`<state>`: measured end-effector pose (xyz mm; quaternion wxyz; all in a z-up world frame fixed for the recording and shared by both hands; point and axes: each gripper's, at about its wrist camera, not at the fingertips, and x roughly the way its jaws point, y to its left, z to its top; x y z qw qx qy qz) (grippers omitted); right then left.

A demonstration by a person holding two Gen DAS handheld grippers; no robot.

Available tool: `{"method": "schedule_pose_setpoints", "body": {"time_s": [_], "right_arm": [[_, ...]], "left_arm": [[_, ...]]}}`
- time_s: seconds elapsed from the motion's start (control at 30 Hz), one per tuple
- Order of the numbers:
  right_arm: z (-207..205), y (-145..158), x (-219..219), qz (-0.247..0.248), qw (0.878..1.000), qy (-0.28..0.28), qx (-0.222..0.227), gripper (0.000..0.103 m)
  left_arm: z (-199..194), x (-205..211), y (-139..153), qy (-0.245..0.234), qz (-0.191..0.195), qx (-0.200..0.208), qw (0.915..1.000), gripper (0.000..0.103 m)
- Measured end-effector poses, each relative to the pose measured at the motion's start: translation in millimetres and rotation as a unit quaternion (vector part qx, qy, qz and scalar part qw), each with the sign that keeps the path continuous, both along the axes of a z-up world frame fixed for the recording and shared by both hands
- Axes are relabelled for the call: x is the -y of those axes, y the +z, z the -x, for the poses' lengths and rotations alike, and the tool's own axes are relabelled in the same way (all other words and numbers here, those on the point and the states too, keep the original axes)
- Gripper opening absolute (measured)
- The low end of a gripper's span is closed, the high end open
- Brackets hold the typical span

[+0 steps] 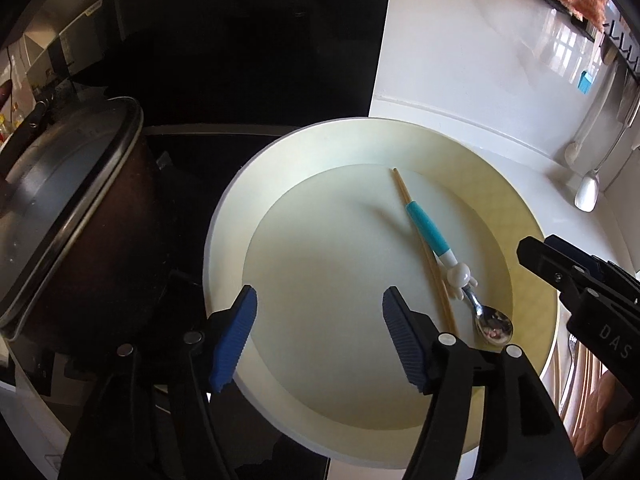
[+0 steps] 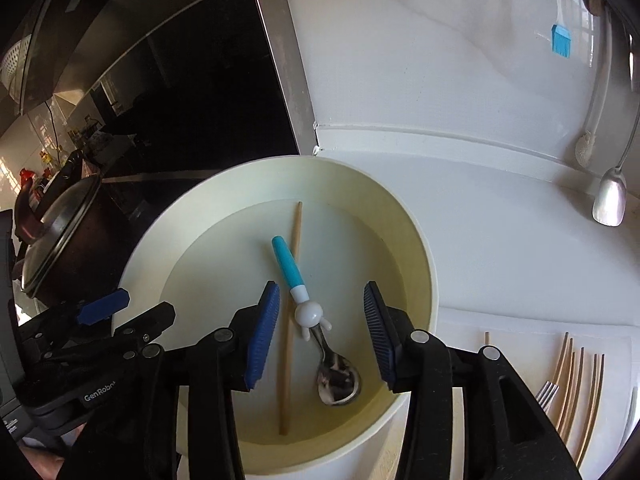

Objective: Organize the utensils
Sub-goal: 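Open both tools to drop the chopstick and spoon into the basin, then move both tools back over the cutting board of chopsticks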

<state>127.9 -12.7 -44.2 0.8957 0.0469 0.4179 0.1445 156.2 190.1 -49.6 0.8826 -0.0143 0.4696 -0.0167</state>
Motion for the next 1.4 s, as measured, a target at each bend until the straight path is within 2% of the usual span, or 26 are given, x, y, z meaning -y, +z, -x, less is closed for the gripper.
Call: {"method": "schedule_pose_setpoints", "body": {"time_s": [0.17, 0.23, 0.5, 0.77, 1.07, 1.4], "right_arm": [[28.9, 11.9, 29.1, -0.022, 0.999, -0.020, 0.013, 0.047], [42.9, 13.4, 45.3, -0.028, 0.999, -0.029, 0.013, 0.048], [109.2, 13.1, 118.3, -0.025, 0.998, -0.053, -0.008, 0.051], [164.5, -3.3, 199.5, -0.017, 0.996, -0.081, -0.031, 0.054], [183.8, -16.5, 246.8, -0.016, 0.995, -0.094, -0.033, 0.054], [177.5, -35.2, 258.1, -0.001, 0.988, -0.147, -0.038, 0.054]], "left_arm": [[23.1, 8.2, 13.0, 0.012, 0.003, 0.005, 0.9999, 0.079], [33.3, 15.9, 17.8, 0.012, 0.009, 0.007, 0.9999, 0.080], [78.9, 71.7, 33.7, -0.002, 0.025, 0.016, 0.9996, 0.093], [125.5, 134.3, 40.7, -0.034, 0.043, 0.019, 0.9983, 0.096], [155.2, 186.2, 23.8, -0.047, 0.026, 0.003, 0.9986, 0.097], [137.6, 208.8, -6.5, -0.076, 0.014, -0.004, 0.9970, 0.097]]}}
